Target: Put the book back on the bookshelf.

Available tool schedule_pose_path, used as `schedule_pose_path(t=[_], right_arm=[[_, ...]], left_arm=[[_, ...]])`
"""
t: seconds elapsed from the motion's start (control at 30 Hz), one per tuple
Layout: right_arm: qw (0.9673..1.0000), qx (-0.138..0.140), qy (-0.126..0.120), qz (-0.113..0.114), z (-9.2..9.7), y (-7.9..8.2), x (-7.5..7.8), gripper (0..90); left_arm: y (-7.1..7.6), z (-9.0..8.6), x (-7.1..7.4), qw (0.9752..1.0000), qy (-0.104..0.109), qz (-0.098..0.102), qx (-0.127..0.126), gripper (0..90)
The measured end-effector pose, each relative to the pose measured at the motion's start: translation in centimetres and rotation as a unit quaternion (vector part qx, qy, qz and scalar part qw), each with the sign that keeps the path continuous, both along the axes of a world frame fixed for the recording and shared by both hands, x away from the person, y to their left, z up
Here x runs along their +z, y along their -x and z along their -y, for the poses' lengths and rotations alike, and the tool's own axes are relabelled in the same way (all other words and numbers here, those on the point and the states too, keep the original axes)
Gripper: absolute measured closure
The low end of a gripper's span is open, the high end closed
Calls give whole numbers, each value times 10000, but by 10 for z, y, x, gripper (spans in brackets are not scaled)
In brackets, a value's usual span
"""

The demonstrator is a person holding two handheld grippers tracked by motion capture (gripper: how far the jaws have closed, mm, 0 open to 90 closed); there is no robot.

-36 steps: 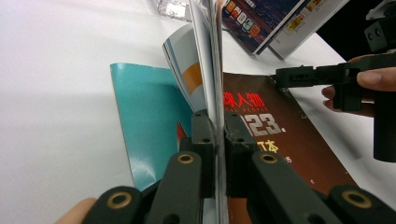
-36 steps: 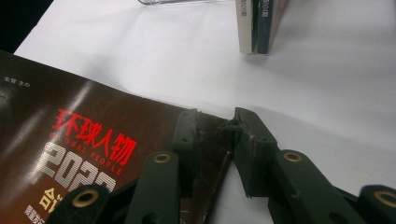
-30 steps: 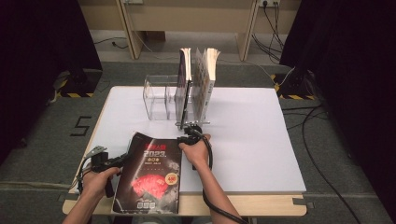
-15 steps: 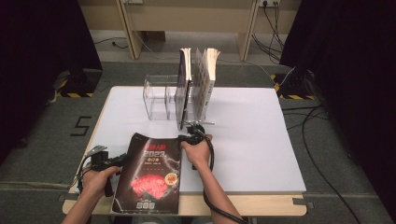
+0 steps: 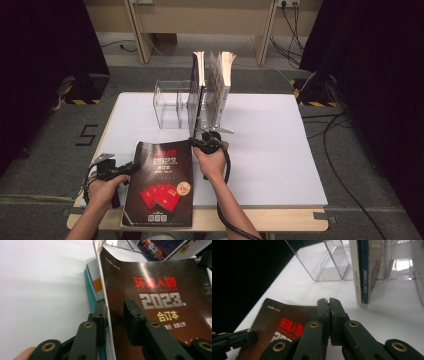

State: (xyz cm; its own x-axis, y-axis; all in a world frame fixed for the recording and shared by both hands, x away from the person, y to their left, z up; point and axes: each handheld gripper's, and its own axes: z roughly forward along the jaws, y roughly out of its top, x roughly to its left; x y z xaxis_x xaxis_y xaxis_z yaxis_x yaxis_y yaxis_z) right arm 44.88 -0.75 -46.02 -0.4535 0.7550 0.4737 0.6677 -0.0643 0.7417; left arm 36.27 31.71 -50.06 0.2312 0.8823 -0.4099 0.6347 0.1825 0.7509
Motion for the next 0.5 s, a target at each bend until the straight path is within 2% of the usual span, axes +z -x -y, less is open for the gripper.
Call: schedule_pose_path(t=[0.2,0.27,0.33,0.5], right_arm=[[9994,5,-207,290,-2,5,15,885],[9989,24,-235,396,-4,6,22,885],[9985,16,-256,474,-6,7,26,885],[9971,-73,-323,684,-3,8,37,885]], left_arm=[[-1,-2,3,9994,126,-88,309,479],[-1,-3,6,9990,184,-57,399,405],[0,-3,9,9988,159,22,453,371],[1,-3,16,9988,165,178,421,368]])
